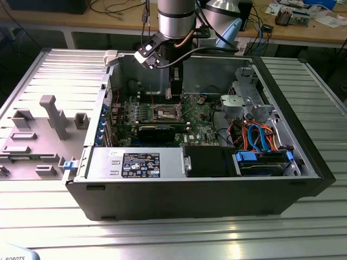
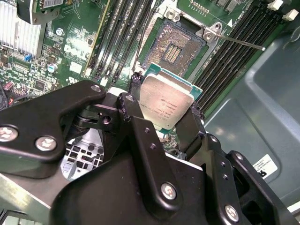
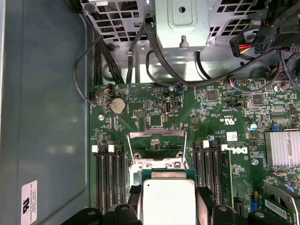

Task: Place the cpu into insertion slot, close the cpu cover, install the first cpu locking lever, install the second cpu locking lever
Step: 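Place the cpu into insertion slot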

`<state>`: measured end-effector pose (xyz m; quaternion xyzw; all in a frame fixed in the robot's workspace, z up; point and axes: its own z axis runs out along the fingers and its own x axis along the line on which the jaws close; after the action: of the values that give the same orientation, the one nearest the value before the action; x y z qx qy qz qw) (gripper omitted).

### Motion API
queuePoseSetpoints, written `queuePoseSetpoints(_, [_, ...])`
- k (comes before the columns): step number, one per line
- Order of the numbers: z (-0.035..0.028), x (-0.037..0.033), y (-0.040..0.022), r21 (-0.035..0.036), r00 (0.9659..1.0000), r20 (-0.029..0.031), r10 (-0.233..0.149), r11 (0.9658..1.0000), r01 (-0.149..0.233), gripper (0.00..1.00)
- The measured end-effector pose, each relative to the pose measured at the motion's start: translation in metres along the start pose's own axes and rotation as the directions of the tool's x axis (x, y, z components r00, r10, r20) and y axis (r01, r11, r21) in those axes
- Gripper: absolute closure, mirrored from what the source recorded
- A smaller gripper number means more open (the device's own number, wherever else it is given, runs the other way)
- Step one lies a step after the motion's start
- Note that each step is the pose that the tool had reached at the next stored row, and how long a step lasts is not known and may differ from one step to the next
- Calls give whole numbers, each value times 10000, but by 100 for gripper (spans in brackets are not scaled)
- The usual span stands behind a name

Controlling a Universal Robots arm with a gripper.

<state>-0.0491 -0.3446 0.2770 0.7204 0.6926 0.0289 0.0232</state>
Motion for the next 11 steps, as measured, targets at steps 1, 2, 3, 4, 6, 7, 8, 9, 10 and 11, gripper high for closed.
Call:
queuePoseSetpoints(1, [0,0,0,0,10000,0,0,10000,0,46])
queuePoseSetpoints(2, [0,0,0,1,10000,0,0,10000,0,46])
queuePoseSetpoints(3, [1,0,0,0,10000,0,0,10000,0,46])
queuePoseSetpoints(4, [4,0,0,-1,10000,-2,0,10000,0,46])
queuePoseSetpoints(6, [14,0,-3,1,10000,-40,4,10000,-4,46])
queuePoseSetpoints(7, [22,0,-7,1,10000,-46,-2,10000,2,46])
queuePoseSetpoints(8, [29,-1,-20,2,10000,-49,-33,10000,33,46])
queuePoseSetpoints(9, [30,-2,-38,3,10000,-50,-54,10000,55,46])
queuePoseSetpoints(10, [31,-3,-64,3,10000,-57,-71,10000,71,46])
queuePoseSetpoints(11, [31,-4,-90,2,9999,-70,-82,10000,82,46])
